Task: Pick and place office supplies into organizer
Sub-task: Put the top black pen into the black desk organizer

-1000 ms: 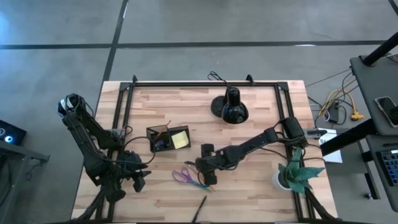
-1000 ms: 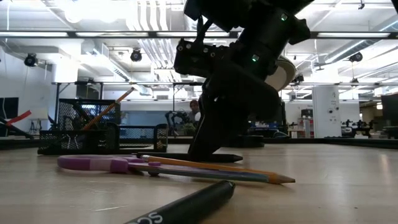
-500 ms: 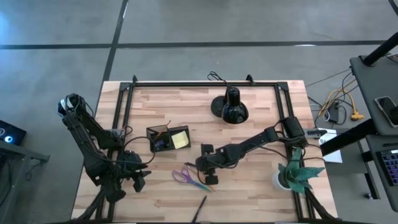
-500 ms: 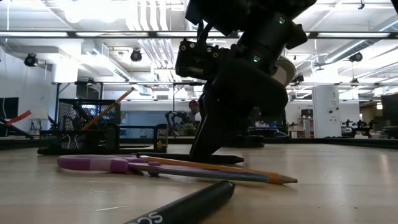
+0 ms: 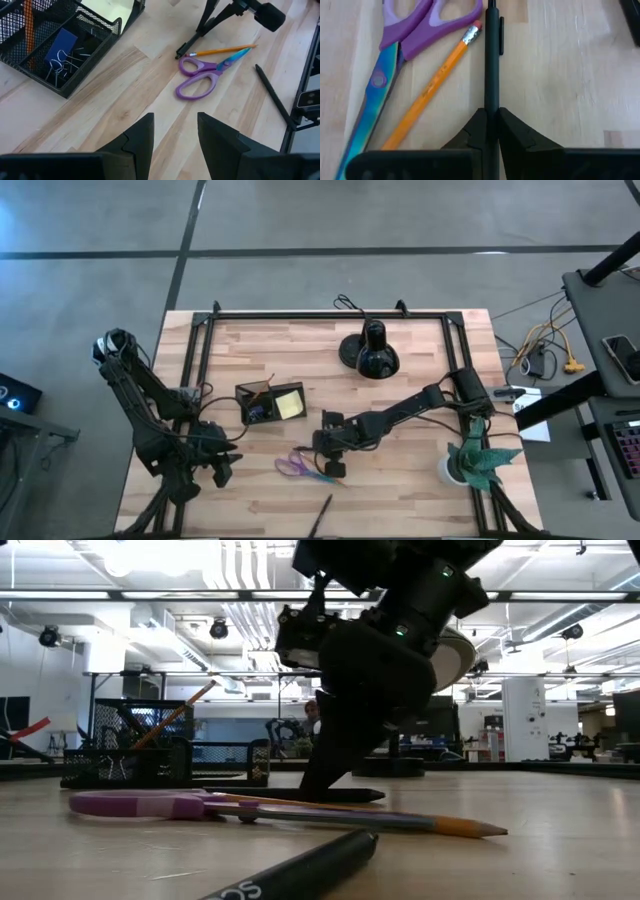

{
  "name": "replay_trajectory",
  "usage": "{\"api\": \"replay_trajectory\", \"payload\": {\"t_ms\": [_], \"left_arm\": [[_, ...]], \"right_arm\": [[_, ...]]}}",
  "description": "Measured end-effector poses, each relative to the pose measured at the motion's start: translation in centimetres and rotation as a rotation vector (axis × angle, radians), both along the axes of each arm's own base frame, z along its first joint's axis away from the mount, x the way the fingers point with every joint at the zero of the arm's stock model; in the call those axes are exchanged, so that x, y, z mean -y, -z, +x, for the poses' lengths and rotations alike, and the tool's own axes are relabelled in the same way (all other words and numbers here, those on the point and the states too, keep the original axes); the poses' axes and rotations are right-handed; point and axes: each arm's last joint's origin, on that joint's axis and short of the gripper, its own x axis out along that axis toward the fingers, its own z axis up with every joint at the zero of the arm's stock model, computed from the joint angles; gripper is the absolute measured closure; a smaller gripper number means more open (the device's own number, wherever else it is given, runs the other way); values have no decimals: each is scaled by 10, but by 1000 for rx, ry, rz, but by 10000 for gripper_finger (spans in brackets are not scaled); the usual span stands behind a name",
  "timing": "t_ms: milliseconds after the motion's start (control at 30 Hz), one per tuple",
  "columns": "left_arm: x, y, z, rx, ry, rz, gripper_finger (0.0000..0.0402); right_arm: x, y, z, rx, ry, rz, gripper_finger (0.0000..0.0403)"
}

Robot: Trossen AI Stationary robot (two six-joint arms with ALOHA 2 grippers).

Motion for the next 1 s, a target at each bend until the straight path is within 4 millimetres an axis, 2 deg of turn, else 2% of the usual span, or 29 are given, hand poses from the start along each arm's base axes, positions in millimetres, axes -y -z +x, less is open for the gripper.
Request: {"api": "replay_trajectory", "payload": {"t_ms": [200,367,467,600,700,767,867,1000], "left_arm": [[-1,0,0,-1,-2,3,269],[-1,0,0,0,-4,2,269],[-1,-2,0,4,-5,0,269],[-3,-14,2,93,-28,29,269],[-10,-24,-1,103,-37,87,269],[-14,-30,-4,92,-37,126,269],[-21,-39,-8,63,-40,184,269],[-41,-51,-18,66,-159,248,270]], "right_arm": [[6,-25,24,95,18,27,387],[15,-62,47,223,53,56,388],[22,-91,62,318,68,58,388],[40,-130,77,449,110,20,389],[58,-148,90,550,147,24,389],[74,-153,101,596,201,51,389],[97,-146,118,623,208,117,389],[107,-136,135,607,162,100,390]]}}
